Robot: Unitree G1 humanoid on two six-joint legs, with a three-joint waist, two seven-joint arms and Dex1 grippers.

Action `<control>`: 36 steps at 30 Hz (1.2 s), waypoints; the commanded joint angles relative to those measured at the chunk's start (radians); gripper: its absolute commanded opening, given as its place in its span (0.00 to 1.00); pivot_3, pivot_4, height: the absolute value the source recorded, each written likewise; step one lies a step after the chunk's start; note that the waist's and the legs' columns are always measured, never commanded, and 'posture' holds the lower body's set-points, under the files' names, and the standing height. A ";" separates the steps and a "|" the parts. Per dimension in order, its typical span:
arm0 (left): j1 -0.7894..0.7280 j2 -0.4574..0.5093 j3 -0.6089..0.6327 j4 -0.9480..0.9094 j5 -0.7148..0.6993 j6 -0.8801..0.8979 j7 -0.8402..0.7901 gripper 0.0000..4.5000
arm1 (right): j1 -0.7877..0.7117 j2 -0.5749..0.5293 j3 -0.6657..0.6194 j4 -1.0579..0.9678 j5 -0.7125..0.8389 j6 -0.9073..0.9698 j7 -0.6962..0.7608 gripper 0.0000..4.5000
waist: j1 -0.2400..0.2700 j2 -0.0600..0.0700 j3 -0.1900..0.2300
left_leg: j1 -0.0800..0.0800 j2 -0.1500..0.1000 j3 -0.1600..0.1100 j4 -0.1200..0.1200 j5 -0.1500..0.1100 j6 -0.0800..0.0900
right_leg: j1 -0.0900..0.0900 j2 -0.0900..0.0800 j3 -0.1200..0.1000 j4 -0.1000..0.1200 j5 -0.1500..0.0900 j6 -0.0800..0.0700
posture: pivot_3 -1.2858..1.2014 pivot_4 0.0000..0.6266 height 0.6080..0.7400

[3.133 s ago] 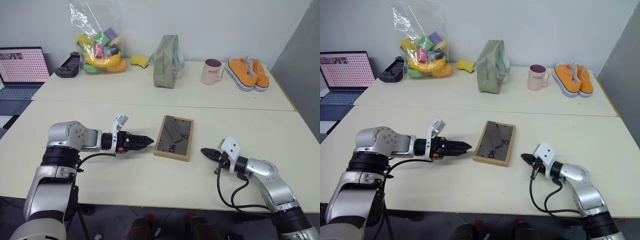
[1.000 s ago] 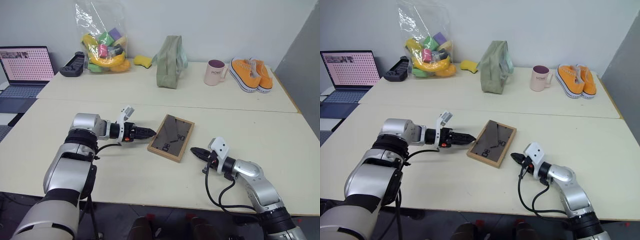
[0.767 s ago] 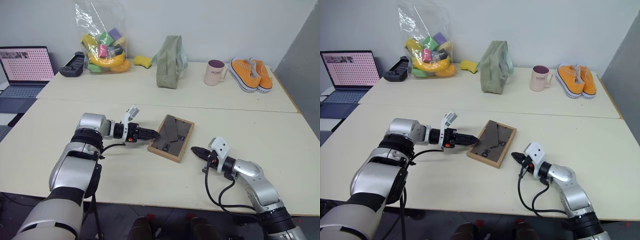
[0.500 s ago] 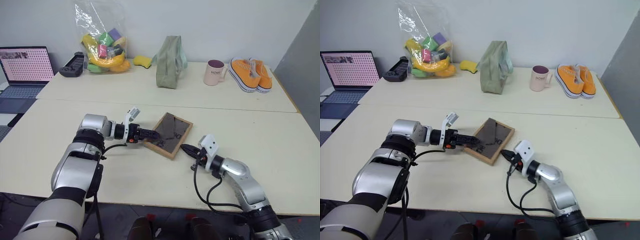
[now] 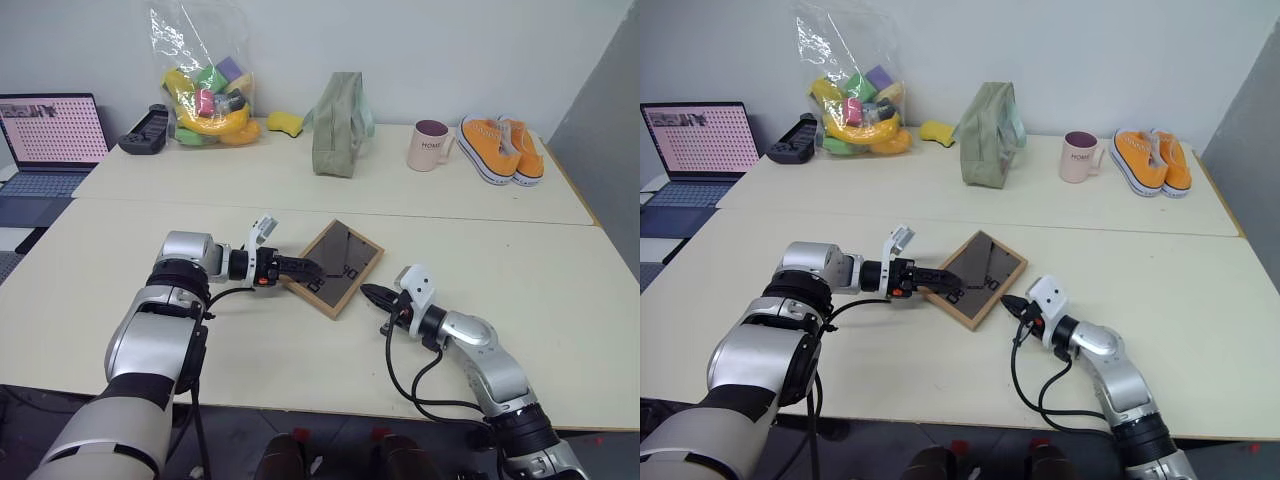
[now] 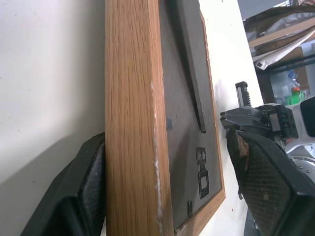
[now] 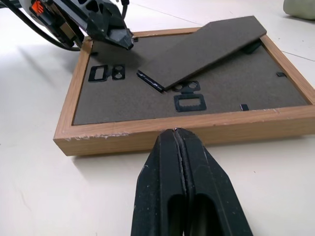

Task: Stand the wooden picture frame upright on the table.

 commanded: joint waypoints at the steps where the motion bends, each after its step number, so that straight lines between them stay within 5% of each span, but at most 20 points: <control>1: 0.000 -0.011 0.016 0.027 0.016 0.006 0.027 0.66 | -0.006 -0.006 -0.017 -0.012 0.010 -0.025 0.009 0.00 | 0.000 0.000 0.000 | 0.000 0.000 0.000 0.000 0.000 0.000 | 0.000 0.000 0.000 0.000 0.000 0.000 | 0.52 0.24 1.00; 6: -0.007 -0.011 0.031 0.030 0.018 0.007 0.028 0.44 | -0.011 0.000 -0.018 -0.003 0.008 -0.030 0.010 0.00 | -0.001 0.000 0.000 | 0.000 0.000 0.000 0.000 0.000 0.000 | -0.001 0.000 0.000 0.000 0.000 0.000 | 0.52 0.24 1.00; 13: -0.017 -0.008 0.062 0.031 0.010 0.020 0.011 0.32 | -0.016 0.009 -0.017 0.009 0.007 -0.041 0.008 0.00 | 0.001 0.000 0.000 | 0.000 0.000 0.000 0.000 0.000 0.000 | 0.000 0.000 0.000 0.000 0.000 0.000 | 0.52 0.24 1.00; 27: -0.010 -0.023 0.081 -0.039 -0.006 0.071 0.021 0.29 | -0.035 -0.007 -0.022 0.032 -0.001 -0.067 0.020 0.00 | 0.001 0.000 0.000 | 0.000 0.000 0.000 0.000 0.000 0.000 | 0.000 0.000 0.000 0.000 0.000 0.000 | 0.52 0.24 1.00; 36: -0.074 -0.005 0.277 -0.111 -0.127 0.036 0.116 0.29 | -0.045 -0.047 -0.035 0.040 0.001 -0.073 0.041 0.00 | -0.005 0.000 0.000 | -0.002 0.001 0.000 0.000 0.000 0.000 | -0.002 0.000 0.000 0.001 0.000 0.000 | 0.52 0.24 1.00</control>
